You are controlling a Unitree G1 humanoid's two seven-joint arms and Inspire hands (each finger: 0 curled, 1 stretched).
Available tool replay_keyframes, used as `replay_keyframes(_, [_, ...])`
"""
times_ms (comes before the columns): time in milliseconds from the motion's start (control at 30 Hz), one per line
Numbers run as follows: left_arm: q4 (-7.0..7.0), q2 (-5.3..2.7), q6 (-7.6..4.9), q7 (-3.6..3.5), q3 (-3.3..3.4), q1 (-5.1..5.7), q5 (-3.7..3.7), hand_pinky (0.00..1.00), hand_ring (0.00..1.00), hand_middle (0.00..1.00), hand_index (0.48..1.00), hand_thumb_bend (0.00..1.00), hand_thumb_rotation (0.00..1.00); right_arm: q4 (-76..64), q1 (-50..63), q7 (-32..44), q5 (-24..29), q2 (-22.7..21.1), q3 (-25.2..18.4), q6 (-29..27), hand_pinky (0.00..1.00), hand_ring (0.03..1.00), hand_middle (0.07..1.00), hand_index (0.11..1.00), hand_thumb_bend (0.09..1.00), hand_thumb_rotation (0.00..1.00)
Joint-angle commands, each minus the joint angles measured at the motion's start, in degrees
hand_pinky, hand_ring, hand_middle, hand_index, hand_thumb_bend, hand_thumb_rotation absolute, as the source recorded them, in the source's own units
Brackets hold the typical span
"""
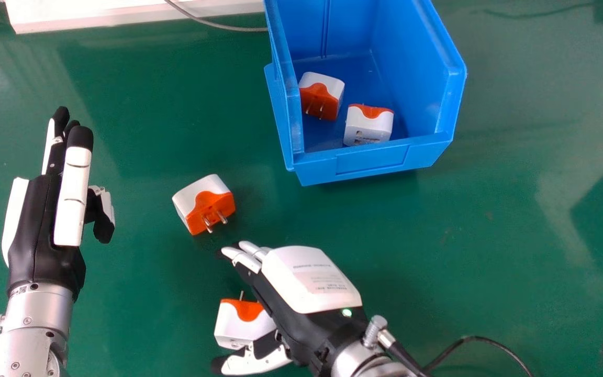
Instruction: Pick all objects and put in blue box
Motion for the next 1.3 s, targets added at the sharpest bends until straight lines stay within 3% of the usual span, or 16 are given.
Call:
replay_keyframes(0, [-0.68,0.87,-0.46,-0.24,0.25,-0.63,0.19,0.00,0.00,1.00,1.000,0.64,1.00,2.09,-0.42,1.23,-0.23,0.31,-0.01,1.40,0.79,0.892,0.924,0.879,0.474,0.34])
replay_keyframes(267, [-1.52,0.50,-0.20,-0.13,-0.02,-0.44,0.43,0.00,0.00,1.00,1.000,0.66,1.00,2.70,-2.17,2.65,-0.68,0.31,0.10,3.00,0.79,0.888,0.921,0.873,0.445,0.36])
replay_keyframes(600, [-1.79,0.29,-0.32,-0.29,0.11,-0.25,-0.03,0.00,0.00,1.00,1.000,0.71,1.00,-0.58,-0.04,5.96,1.11,-0.11,-1.06,4.23,0.79,0.888,0.921,0.869,0.395,0.37])
replay_keyframes(800, [-1.05,0.30,-0.62,-0.21,0.21,-0.78,-0.01,0.00,0.00,1.00,1.000,0.71,1.00,-5.34,2.93,9.44,2.58,0.01,-1.32,6.42,0.79,0.885,0.919,0.871,0.384,0.40])
replay_keyframes(1033, [-1.43,0.35,0.11,0.06,0.13,-1.29,0.13,0.00,0.00,1.00,1.000,0.72,1.00,-9.35,5.21,10.84,2.54,-1.42,-1.17,6.95,0.77,0.873,0.915,0.871,0.387,0.44])
replay_keyframes(1267, [-0.73,0.64,0.31,0.07,0.10,-2.30,0.27,0.00,0.00,1.00,1.000,0.74,1.00,-11.62,6.65,10.86,1.48,-2.06,-0.23,7.59,0.75,0.854,0.904,0.855,0.386,0.45])
